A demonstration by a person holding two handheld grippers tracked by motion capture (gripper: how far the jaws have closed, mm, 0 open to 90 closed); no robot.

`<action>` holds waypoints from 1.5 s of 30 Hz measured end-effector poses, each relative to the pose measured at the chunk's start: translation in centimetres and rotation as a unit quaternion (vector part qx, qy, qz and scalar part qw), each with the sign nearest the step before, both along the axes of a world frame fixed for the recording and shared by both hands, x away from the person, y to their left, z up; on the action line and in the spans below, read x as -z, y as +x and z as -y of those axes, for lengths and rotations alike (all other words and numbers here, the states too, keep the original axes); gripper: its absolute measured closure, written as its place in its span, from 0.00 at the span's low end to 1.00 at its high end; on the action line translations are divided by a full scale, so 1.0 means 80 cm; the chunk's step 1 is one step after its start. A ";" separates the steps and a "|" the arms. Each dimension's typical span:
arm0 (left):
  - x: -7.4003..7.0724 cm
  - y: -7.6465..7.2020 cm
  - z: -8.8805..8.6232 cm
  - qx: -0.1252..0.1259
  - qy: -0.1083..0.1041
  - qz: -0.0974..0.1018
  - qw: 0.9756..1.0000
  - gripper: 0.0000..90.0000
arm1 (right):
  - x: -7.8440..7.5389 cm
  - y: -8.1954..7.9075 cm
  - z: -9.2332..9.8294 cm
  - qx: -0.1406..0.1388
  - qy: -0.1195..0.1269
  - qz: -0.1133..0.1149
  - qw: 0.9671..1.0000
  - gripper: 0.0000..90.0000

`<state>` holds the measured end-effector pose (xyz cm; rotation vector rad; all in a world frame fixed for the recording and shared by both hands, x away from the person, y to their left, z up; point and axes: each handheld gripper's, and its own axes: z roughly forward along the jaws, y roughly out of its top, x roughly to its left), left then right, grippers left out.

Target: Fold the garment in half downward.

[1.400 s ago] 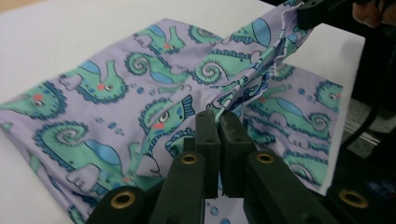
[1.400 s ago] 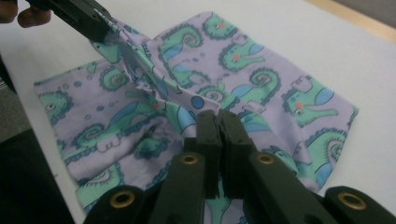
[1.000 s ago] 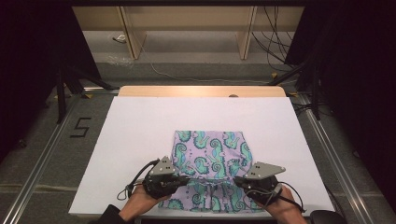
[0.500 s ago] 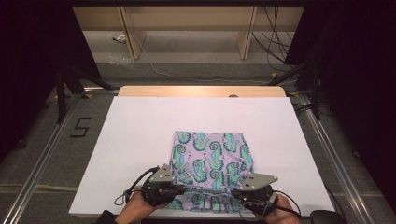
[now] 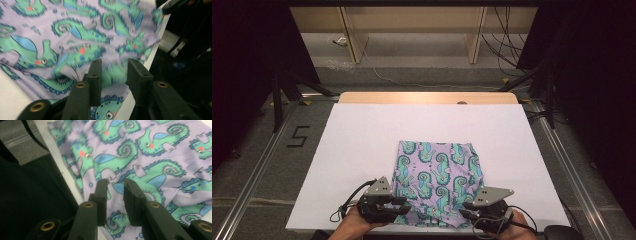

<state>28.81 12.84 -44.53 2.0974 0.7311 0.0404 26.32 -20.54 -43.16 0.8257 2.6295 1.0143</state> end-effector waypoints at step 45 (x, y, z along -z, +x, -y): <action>0.023 0.022 0.004 -0.155 0.071 -0.061 0.983 0.07 | -0.033 0.098 -0.027 0.077 0.084 0.034 0.993 0.36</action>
